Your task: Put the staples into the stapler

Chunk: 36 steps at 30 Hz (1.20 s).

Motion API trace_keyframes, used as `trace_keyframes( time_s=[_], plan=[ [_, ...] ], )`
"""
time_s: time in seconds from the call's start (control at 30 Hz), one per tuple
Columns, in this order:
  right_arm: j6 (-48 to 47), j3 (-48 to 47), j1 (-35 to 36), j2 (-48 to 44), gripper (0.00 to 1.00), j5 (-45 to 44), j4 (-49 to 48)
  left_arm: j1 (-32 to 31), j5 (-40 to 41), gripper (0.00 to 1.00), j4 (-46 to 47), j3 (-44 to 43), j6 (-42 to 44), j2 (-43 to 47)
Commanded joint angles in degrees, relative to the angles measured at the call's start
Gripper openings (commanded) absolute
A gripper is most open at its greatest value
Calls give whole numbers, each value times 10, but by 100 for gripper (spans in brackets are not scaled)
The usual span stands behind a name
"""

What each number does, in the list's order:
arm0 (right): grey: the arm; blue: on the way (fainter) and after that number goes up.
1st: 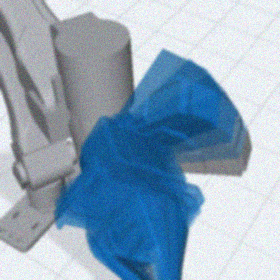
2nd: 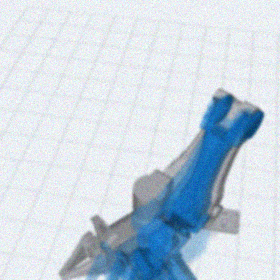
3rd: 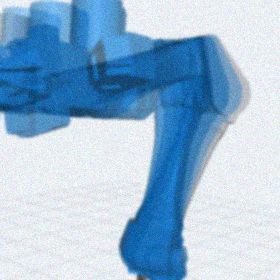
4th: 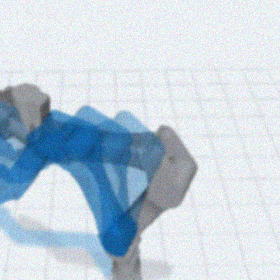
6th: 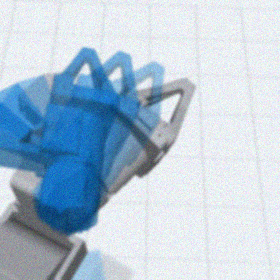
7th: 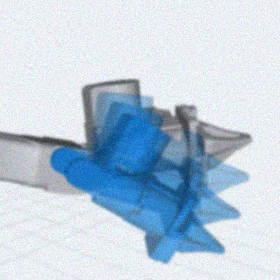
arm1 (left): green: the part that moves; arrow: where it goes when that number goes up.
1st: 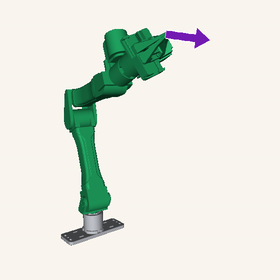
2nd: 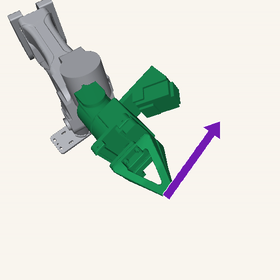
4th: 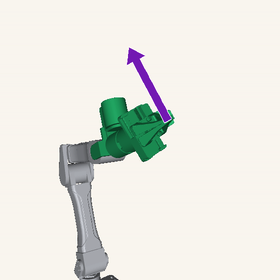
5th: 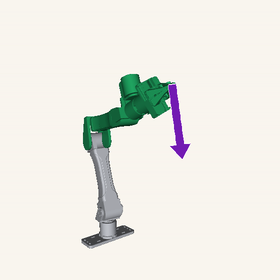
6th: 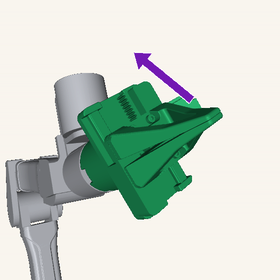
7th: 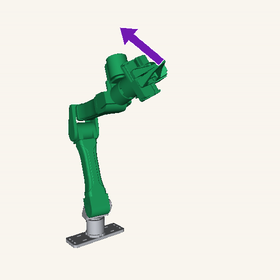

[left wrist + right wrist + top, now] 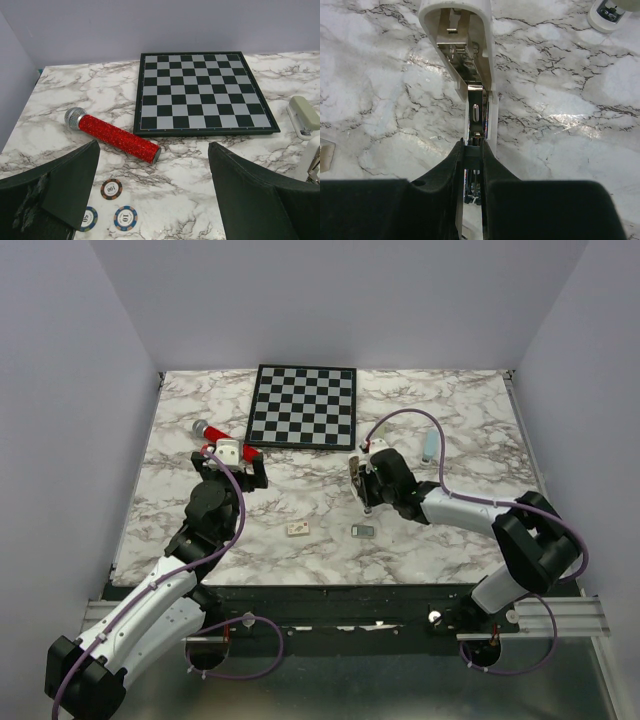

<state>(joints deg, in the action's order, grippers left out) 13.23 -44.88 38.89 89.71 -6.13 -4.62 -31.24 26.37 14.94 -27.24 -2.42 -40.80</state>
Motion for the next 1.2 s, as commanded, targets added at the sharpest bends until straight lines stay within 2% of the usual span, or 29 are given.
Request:
trace_keyframes(
  time_s=[0.0, 0.63, 1.17],
  plan=[
    [-8, 9, -1, -21, 8, -13, -17, 0, -2, 97, 11, 6, -3, 6],
    [-3, 25, -2, 1, 7, -7, -22, 0, -2, 97, 11, 8, -2, 12],
    [0, 9, -2, -22, 7, -16, -30, 0, -3, 97, 11, 7, -1, 12]
  ],
)
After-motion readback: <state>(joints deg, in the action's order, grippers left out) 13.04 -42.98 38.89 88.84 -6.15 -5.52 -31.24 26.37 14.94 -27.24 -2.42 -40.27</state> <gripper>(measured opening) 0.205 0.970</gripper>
